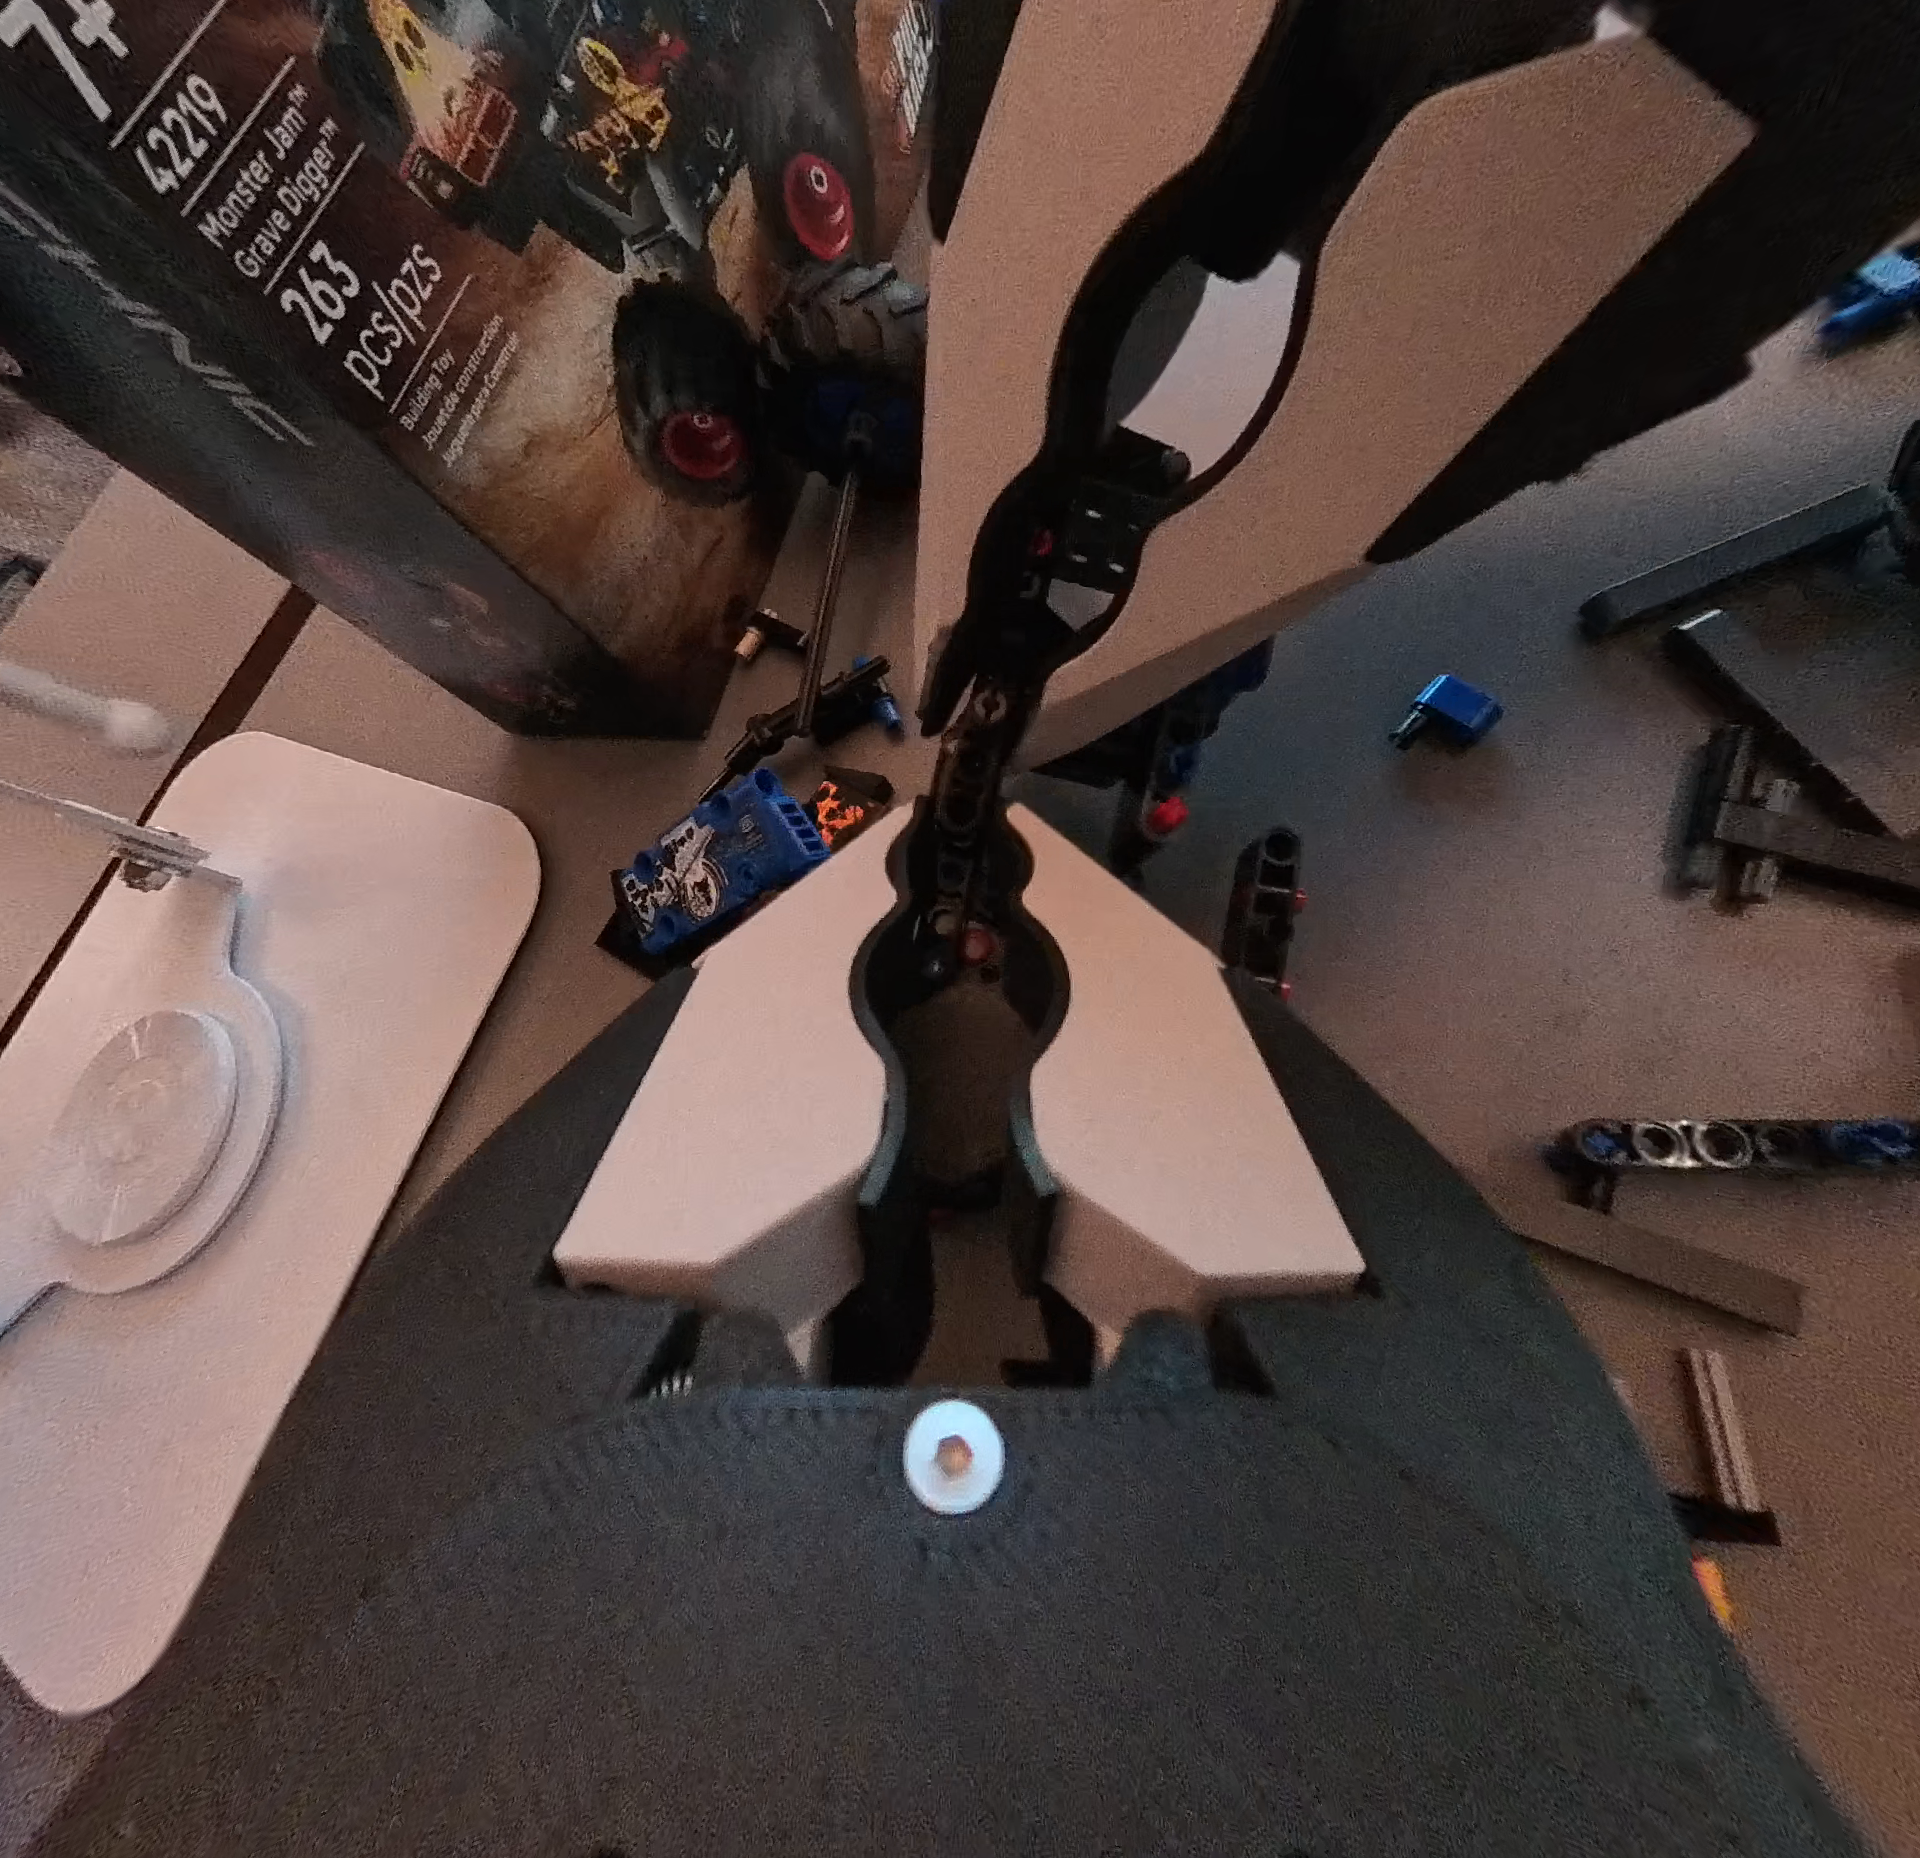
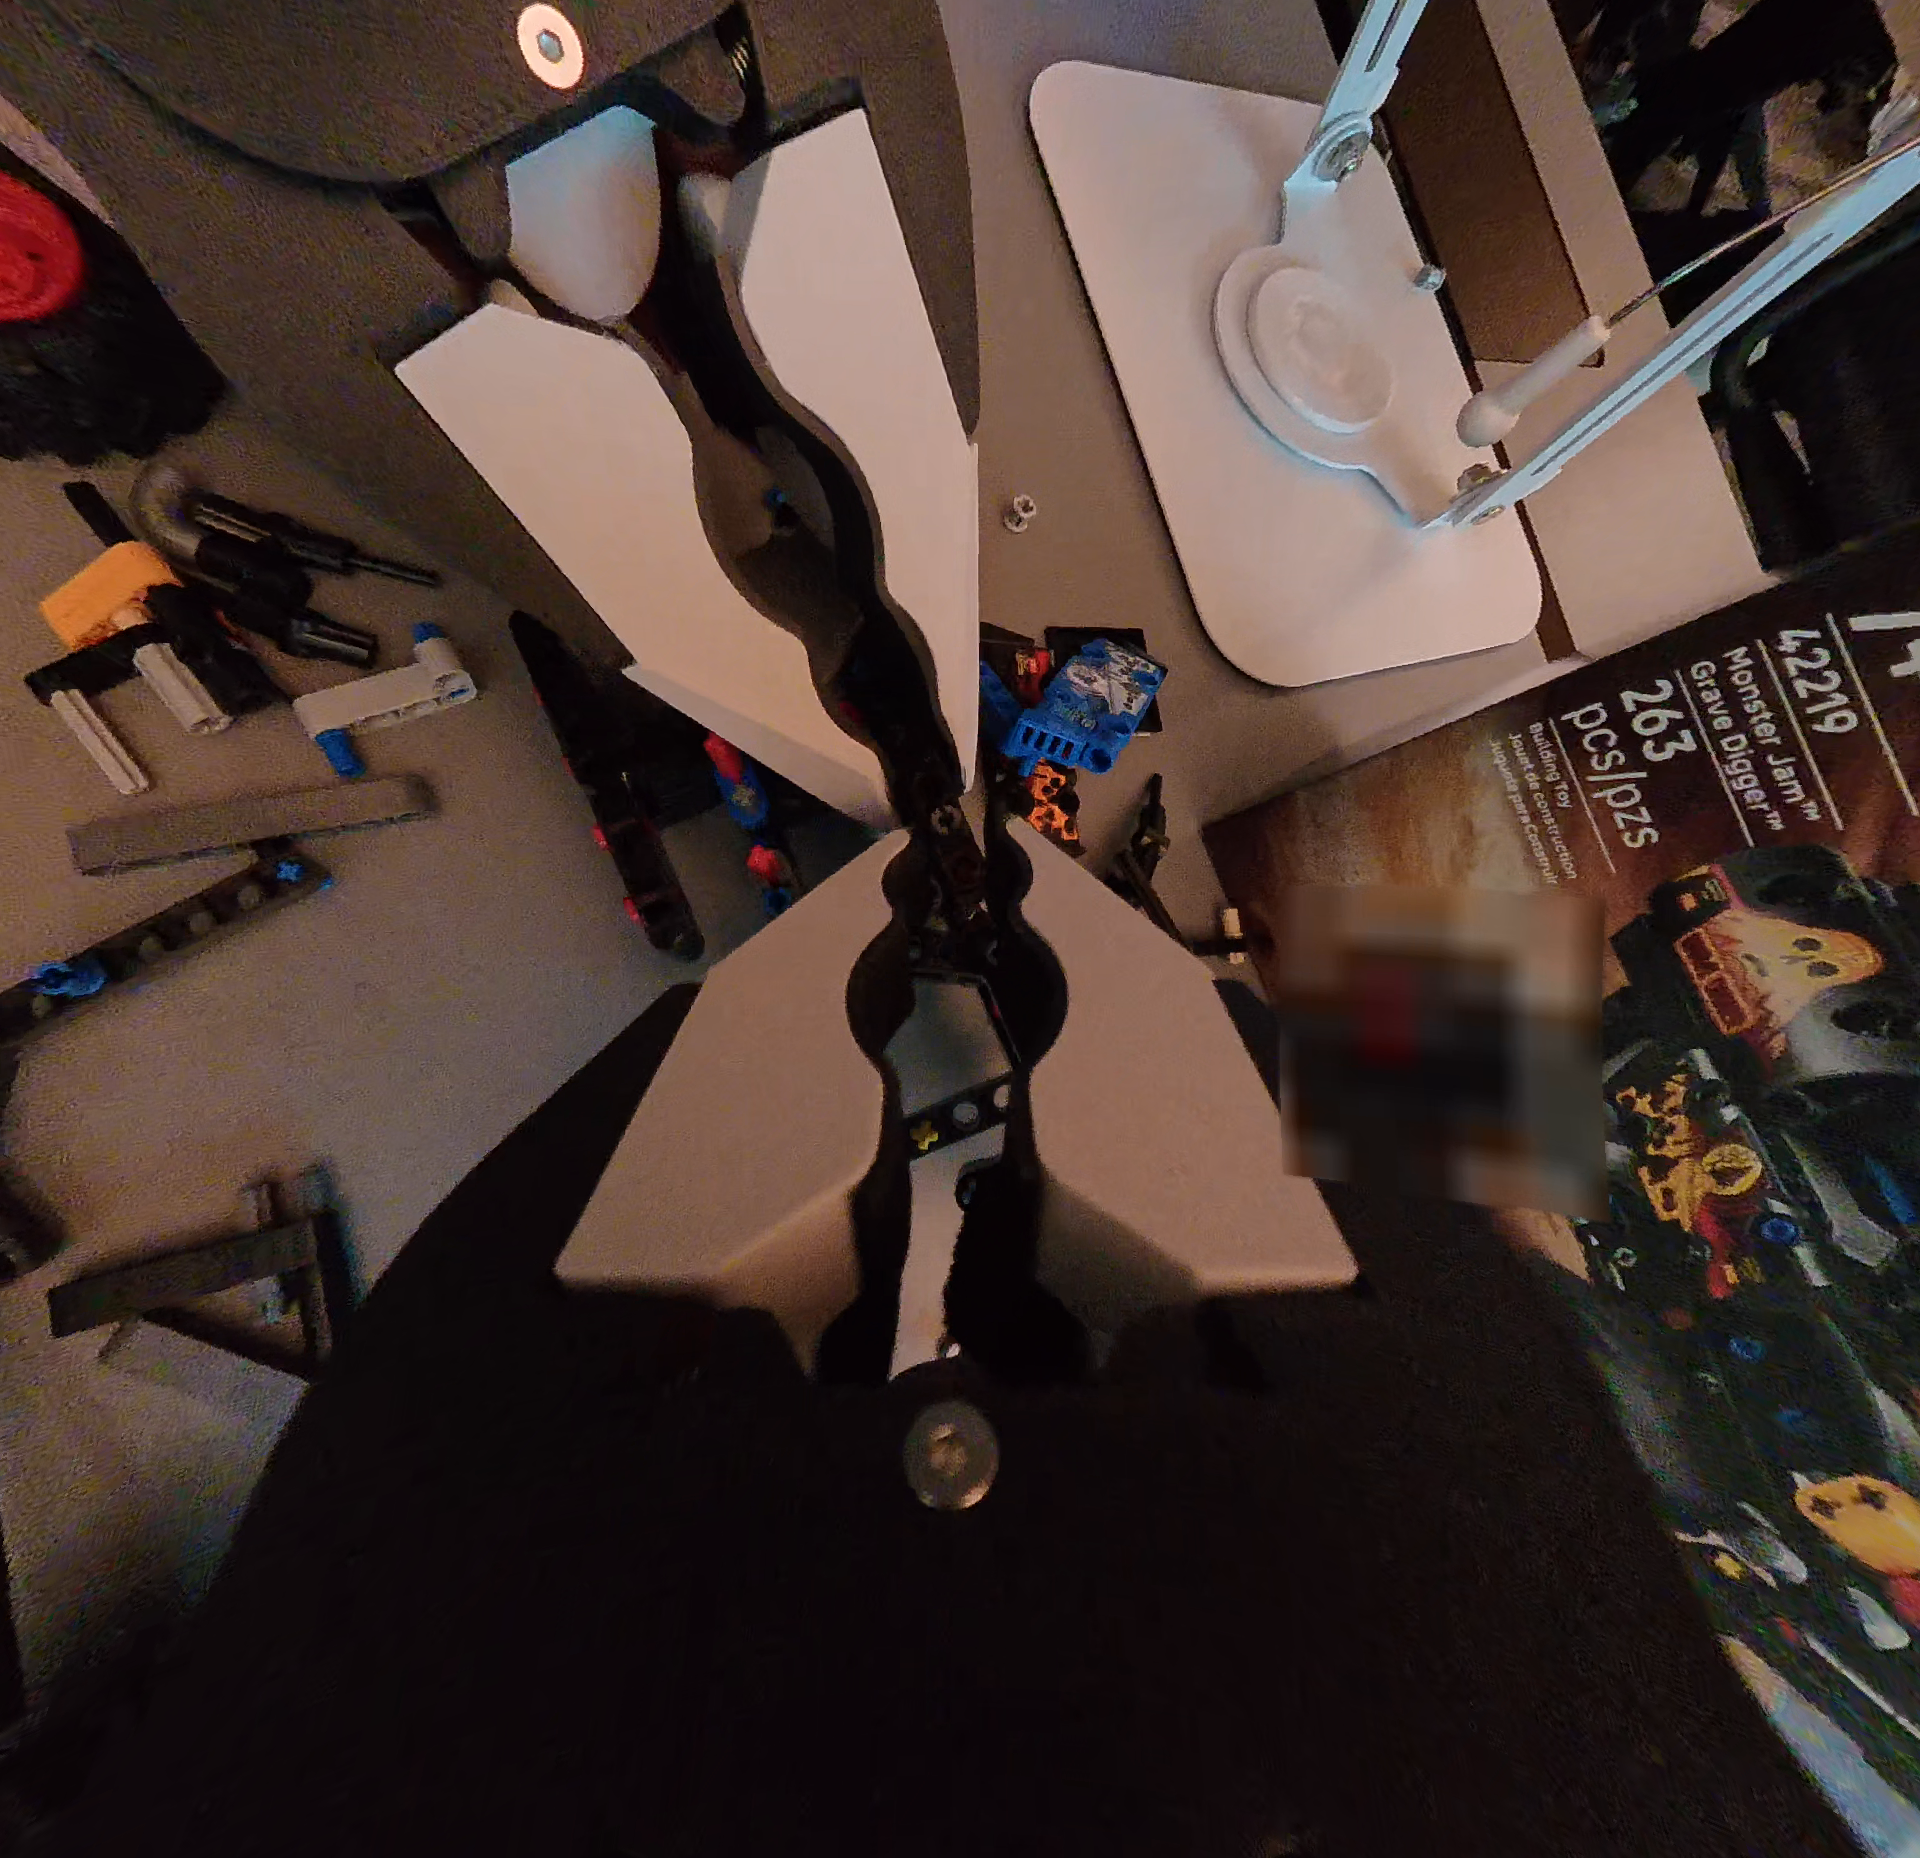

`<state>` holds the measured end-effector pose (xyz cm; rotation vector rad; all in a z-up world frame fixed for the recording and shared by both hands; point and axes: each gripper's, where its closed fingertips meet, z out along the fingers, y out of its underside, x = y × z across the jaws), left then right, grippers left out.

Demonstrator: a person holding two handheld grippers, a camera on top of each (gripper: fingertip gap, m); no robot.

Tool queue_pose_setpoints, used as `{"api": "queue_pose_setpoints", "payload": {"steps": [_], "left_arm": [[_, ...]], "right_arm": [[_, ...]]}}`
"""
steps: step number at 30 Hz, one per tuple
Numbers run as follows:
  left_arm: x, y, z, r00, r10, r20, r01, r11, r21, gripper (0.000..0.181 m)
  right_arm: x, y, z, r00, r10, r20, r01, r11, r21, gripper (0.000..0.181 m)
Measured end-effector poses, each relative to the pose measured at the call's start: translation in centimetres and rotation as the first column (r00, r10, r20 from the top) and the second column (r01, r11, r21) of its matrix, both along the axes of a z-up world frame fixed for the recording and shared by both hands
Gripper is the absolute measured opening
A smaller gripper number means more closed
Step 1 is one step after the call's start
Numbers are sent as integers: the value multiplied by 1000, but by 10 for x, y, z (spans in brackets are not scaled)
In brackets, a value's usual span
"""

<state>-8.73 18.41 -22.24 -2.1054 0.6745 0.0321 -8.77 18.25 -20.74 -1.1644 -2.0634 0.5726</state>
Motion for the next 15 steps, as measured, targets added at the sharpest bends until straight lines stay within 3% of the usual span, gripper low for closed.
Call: {"api": "queue_pose_setpoints", "payload": {"steps": [13, 15], "left_arm": [[0, -9, 0, 997, -47, 68, 47, 999, 4, 9], [-11, -10, -4, 995, 0, 96, 2, 1000, -19, 9]], "right_arm": [[2, -11, 7, 993, 3, -119, -21, 988, -155, 1], [4, -19, 29, 974, 30, -224, -86, 966, -245, 0]]}}
